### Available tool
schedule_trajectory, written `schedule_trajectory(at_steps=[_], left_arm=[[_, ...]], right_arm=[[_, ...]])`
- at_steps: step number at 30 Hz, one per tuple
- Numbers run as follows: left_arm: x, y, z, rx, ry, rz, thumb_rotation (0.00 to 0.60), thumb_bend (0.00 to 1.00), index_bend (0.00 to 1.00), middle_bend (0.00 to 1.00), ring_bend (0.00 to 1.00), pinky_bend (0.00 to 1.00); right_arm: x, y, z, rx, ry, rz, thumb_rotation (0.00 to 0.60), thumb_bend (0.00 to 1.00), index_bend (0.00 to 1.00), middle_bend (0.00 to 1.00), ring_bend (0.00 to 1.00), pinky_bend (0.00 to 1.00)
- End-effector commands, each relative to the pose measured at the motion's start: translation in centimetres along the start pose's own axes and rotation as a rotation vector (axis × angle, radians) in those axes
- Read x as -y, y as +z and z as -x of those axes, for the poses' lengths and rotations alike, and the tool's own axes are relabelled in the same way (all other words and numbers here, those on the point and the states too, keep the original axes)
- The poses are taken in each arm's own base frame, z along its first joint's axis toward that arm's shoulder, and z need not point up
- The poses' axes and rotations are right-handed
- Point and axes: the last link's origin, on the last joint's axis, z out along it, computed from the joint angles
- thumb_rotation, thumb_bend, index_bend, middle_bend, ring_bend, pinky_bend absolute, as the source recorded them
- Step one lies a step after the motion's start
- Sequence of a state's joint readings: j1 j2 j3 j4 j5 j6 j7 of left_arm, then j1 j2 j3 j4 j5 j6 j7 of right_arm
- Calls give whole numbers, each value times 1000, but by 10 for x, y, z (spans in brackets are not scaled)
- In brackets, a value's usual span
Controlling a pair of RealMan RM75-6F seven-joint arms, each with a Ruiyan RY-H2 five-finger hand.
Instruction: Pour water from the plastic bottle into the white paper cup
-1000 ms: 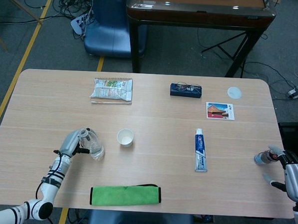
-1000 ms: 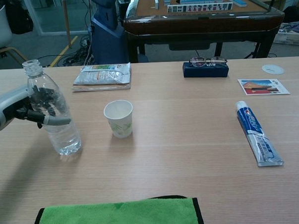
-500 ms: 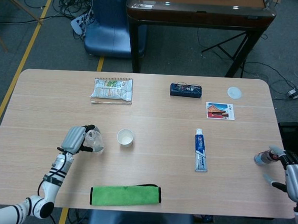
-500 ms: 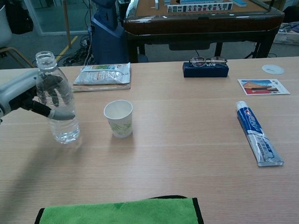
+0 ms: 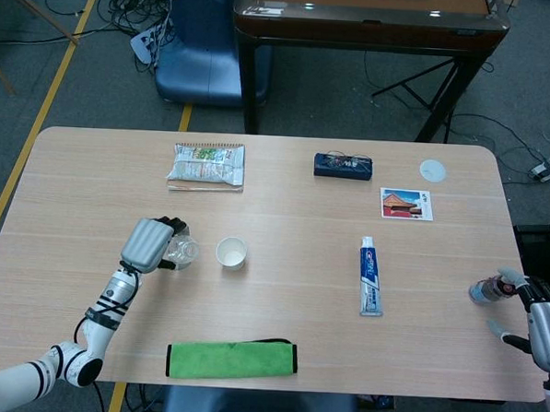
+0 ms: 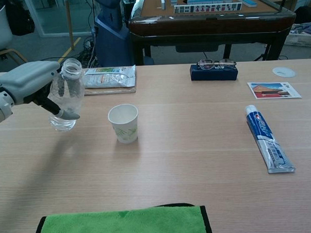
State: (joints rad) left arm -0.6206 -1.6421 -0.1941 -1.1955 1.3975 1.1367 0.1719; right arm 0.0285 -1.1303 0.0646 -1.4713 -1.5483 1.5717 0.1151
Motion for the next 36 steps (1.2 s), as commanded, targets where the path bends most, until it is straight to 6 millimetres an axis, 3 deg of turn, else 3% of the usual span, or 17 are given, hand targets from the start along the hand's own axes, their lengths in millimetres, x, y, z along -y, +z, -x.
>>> schedule_trajectory(at_steps=[1, 14, 22, 36], left_arm=[[-1, 6, -1, 8, 87, 9, 600, 1, 552, 504, 511, 651], [3, 32, -9, 30, 281, -17, 600, 1, 554, 504, 511, 651], [7, 36, -9, 44, 383, -10, 600, 1, 556, 504, 511, 651], [-11, 49, 3, 79, 507, 1, 600, 1, 558, 506, 511, 651]], right_arm=[[0, 0, 0, 1, 0, 0, 600, 48, 244, 335, 280, 480], [-2, 0, -2, -2, 10, 3, 600, 48, 244, 335, 280, 480], [-4, 0, -2, 1, 14, 6, 600, 48, 244, 335, 280, 480], [-2, -2, -3, 5, 21, -5, 600, 48, 244, 335, 280, 480]])
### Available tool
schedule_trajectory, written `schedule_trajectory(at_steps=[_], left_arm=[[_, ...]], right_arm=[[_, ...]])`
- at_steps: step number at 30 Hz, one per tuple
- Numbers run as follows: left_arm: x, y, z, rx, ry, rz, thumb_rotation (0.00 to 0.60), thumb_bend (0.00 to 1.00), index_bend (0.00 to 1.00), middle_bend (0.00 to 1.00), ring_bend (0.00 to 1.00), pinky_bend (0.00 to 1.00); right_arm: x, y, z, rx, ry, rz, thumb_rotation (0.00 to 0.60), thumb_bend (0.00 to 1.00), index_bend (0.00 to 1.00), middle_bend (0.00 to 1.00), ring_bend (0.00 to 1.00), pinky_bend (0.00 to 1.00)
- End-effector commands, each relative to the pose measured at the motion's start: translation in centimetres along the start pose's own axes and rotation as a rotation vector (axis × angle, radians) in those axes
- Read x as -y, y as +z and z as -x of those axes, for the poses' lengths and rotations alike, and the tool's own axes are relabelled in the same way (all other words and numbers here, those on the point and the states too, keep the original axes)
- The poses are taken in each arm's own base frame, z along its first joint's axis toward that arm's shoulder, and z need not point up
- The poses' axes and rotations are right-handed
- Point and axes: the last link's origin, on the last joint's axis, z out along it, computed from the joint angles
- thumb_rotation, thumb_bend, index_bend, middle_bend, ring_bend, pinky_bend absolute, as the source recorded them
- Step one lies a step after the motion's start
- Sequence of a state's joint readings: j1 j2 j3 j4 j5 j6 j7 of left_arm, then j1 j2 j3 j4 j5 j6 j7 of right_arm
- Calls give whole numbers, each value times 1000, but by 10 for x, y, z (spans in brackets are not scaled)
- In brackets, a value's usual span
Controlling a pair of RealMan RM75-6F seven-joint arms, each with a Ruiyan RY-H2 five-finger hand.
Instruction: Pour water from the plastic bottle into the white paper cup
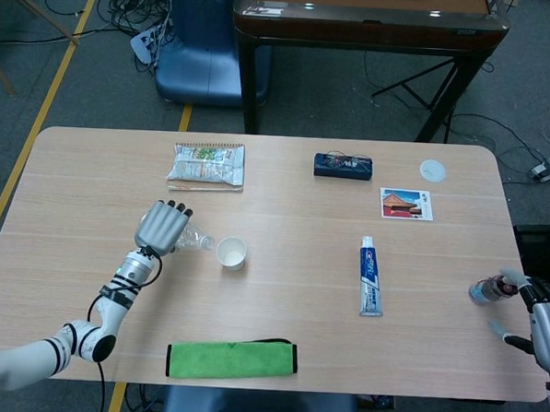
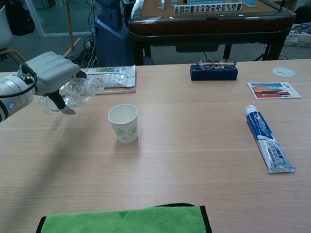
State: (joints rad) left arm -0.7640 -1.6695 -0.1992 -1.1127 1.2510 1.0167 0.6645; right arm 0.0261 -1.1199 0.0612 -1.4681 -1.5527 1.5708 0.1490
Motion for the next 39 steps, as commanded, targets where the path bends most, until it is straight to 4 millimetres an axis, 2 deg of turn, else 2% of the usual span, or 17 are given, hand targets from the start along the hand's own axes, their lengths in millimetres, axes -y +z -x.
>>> schedule_trajectory(at_steps=[1, 5, 28, 39], left_arm=[[-6, 5, 0, 10, 20, 1, 600, 1, 558, 506, 511, 651], [-8, 8, 2, 12, 91, 13, 600, 1, 562, 511, 511, 651], [-9, 12, 13, 41, 258, 41, 600, 1, 589, 550, 526, 660], [-14, 15, 10, 6, 316, 31, 600, 1, 592, 552, 528, 661]], right_arm=[[0, -1, -1, -1, 2, -3, 600, 48, 244, 335, 280, 480], [0, -1, -1, 2, 5, -5, 600, 48, 244, 335, 280, 480], [1, -2, 0, 8, 6, -9, 600, 48, 244, 335, 280, 480], [0, -3, -2, 6, 10, -9, 600, 48, 244, 335, 280, 480]])
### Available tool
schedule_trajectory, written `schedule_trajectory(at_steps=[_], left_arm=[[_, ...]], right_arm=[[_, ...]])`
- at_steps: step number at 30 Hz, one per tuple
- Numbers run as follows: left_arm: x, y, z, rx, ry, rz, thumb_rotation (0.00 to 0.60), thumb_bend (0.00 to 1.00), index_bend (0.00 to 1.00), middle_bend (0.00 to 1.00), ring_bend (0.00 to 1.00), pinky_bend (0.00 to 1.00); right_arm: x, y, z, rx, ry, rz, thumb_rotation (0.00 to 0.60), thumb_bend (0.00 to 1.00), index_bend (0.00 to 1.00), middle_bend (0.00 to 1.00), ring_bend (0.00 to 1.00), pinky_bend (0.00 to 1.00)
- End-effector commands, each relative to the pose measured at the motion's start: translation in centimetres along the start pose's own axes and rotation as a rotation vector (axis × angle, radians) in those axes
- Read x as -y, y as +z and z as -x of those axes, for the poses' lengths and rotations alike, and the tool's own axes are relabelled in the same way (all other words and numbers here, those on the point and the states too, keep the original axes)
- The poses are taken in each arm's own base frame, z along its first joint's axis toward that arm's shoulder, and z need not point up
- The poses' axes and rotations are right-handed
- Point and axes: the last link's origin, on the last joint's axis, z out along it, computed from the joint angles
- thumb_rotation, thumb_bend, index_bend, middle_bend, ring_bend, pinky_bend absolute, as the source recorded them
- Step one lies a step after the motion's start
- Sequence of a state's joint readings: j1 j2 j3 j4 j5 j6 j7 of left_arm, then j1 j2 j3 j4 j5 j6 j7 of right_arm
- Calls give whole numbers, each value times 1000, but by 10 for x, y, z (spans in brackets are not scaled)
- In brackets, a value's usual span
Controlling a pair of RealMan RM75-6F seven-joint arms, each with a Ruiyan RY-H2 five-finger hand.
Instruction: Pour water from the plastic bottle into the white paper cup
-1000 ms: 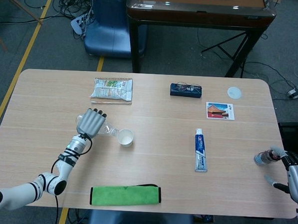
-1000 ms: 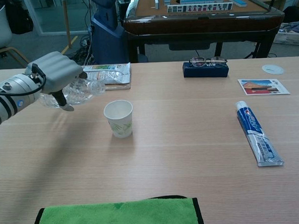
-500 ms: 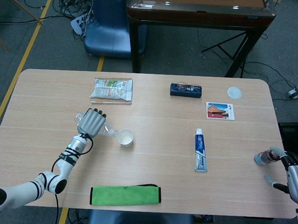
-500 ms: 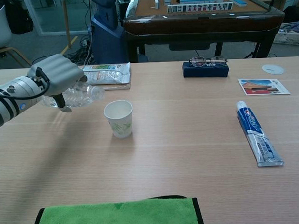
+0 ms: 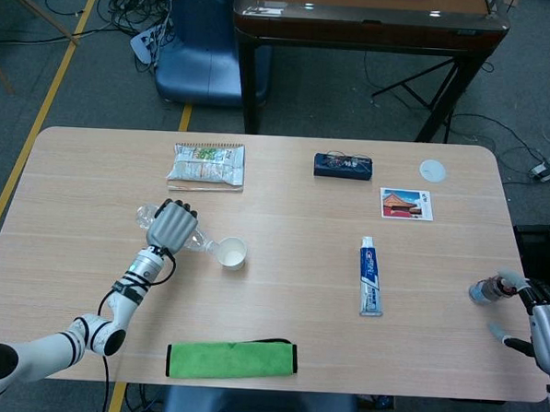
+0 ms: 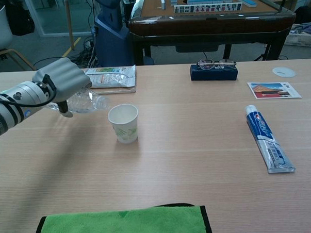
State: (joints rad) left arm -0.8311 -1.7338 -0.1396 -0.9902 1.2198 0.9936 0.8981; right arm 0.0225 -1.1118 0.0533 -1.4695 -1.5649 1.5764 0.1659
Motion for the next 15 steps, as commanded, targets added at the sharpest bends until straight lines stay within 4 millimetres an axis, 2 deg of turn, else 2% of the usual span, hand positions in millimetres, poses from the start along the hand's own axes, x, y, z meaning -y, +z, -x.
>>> schedule_trajectory(at_steps=[1, 15], left_arm=[[-1, 1, -1, -14, 13, -10, 600, 1, 592, 552, 528, 661], [-7, 4, -1, -35, 93, -41, 600, 1, 602, 572, 531, 664]], right_arm=[[0, 0, 0, 0, 1, 0, 600, 48, 244, 335, 280, 480], [0, 1, 1, 7, 0, 2, 600, 48, 244, 335, 280, 480]])
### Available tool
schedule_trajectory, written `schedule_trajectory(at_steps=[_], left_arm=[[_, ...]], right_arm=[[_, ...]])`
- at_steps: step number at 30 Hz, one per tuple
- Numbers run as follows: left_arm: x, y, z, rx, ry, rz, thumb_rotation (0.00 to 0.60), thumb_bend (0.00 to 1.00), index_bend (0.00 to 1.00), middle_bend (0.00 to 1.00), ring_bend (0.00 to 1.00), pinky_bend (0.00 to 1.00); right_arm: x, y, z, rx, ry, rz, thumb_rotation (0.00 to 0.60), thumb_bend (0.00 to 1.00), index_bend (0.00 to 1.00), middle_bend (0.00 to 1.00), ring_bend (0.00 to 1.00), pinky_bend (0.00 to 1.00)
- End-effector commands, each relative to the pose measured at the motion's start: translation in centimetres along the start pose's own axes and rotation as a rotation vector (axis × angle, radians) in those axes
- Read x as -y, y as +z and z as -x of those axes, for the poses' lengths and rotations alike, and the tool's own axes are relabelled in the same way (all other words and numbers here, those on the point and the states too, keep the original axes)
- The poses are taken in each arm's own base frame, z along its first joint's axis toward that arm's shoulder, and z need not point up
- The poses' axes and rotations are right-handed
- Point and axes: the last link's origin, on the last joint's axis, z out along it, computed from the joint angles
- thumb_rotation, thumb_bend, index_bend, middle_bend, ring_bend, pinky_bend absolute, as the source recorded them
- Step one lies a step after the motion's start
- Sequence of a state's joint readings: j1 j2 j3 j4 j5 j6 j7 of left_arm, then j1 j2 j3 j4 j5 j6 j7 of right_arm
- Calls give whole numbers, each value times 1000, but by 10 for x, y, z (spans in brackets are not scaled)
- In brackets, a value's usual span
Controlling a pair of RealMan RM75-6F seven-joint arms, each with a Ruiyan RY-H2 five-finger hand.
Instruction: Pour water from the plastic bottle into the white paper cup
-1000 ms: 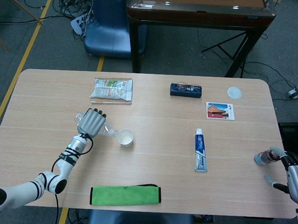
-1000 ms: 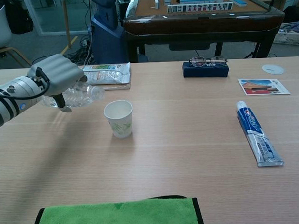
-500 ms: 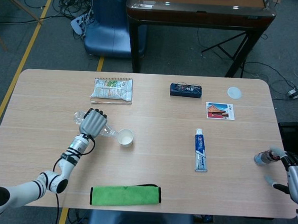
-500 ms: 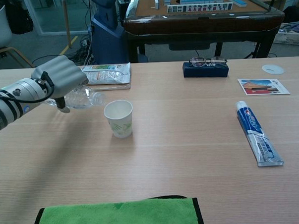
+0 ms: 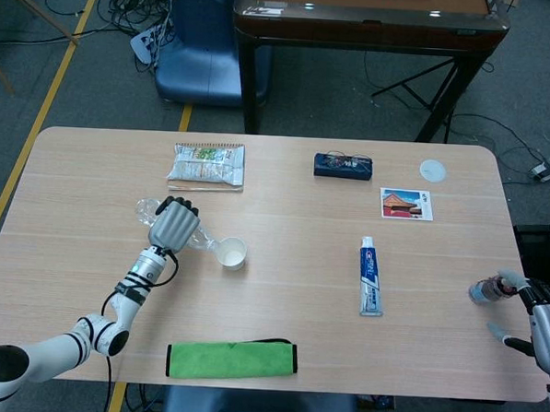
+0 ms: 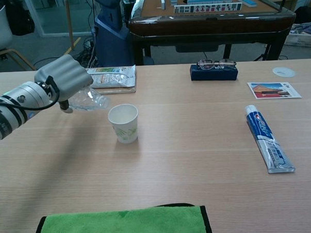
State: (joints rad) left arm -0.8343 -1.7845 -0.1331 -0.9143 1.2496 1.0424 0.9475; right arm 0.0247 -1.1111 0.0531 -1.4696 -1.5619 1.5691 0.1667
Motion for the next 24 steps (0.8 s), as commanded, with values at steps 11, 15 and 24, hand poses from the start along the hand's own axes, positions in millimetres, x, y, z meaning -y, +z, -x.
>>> schedule_trajectory(at_steps=[11, 15, 24], left_arm=[[-9, 5, -9, 9, 57, -61, 600, 1, 602, 581, 535, 668], [-10, 5, -10, 15, 79, -81, 600, 1, 602, 581, 535, 669], [-14, 3, -13, 9, 116, -82, 600, 1, 602, 581, 535, 669]], right_arm=[[-1, -2, -2, -5, 4, 0, 600, 48, 244, 335, 280, 480], [-1, -2, -3, -5, 5, -1, 600, 48, 244, 335, 280, 480], [0, -3, -3, -6, 6, -4, 600, 48, 244, 335, 280, 480]])
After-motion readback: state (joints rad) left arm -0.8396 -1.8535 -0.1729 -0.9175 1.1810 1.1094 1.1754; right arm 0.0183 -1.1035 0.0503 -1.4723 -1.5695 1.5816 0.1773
